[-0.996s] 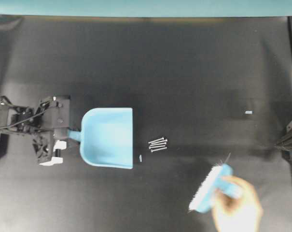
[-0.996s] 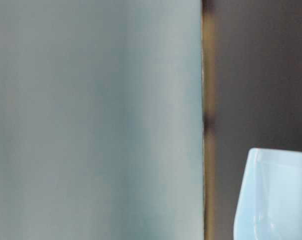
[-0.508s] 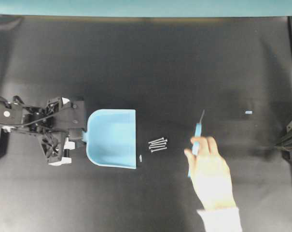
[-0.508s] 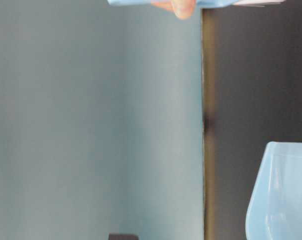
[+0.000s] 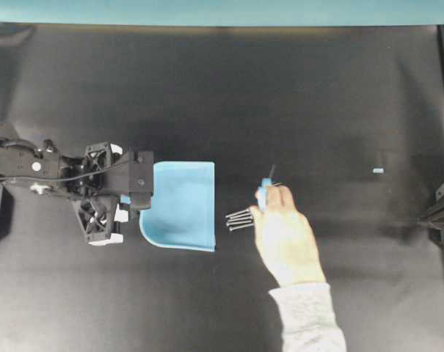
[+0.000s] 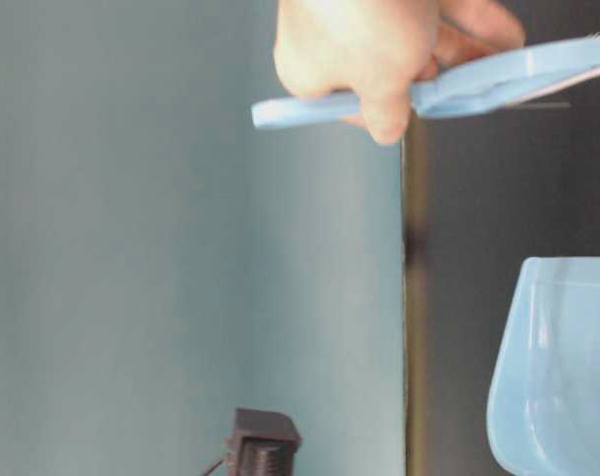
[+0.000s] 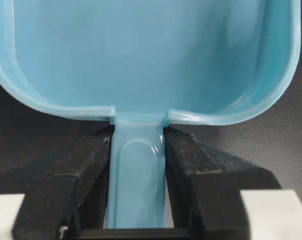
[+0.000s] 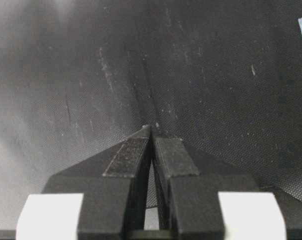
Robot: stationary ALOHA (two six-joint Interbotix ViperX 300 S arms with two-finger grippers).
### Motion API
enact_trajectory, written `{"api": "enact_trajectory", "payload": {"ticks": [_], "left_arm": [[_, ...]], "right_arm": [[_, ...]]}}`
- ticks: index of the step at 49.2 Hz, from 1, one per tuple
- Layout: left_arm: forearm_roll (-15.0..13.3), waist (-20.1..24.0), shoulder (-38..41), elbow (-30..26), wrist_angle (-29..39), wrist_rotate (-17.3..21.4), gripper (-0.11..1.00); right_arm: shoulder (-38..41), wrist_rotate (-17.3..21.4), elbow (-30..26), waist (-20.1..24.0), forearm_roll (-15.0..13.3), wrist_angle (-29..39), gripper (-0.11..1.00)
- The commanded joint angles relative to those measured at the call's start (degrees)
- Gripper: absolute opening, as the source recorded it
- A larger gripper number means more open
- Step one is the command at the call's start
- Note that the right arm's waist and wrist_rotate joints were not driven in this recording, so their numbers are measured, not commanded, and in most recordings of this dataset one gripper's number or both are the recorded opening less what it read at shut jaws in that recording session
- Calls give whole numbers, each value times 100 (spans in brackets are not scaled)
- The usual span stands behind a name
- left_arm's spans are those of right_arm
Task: Hold the dustpan with the left arm, while a human hand uses a hand brush to gather screws into the dustpan.
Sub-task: 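Hold the dustpan steady with the left gripper while screws are brushed in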
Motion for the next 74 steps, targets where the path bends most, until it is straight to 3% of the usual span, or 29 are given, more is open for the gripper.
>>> {"api": "enact_trajectory", "payload": {"ticks": [1, 11, 28, 74], "left_arm": [[18, 114, 141, -97, 62, 9, 29], [18, 97, 290, -202, 149, 79, 29], [18, -360, 255, -545, 519, 132, 29], [18, -176, 659, -642, 431, -97, 29]], "right_arm": [[26, 0, -26, 0, 35, 9, 0], [26, 0, -26, -9, 35, 9, 0], [26, 0, -26, 0, 35, 9, 0], [18, 0, -26, 0, 35, 9, 0]]}}
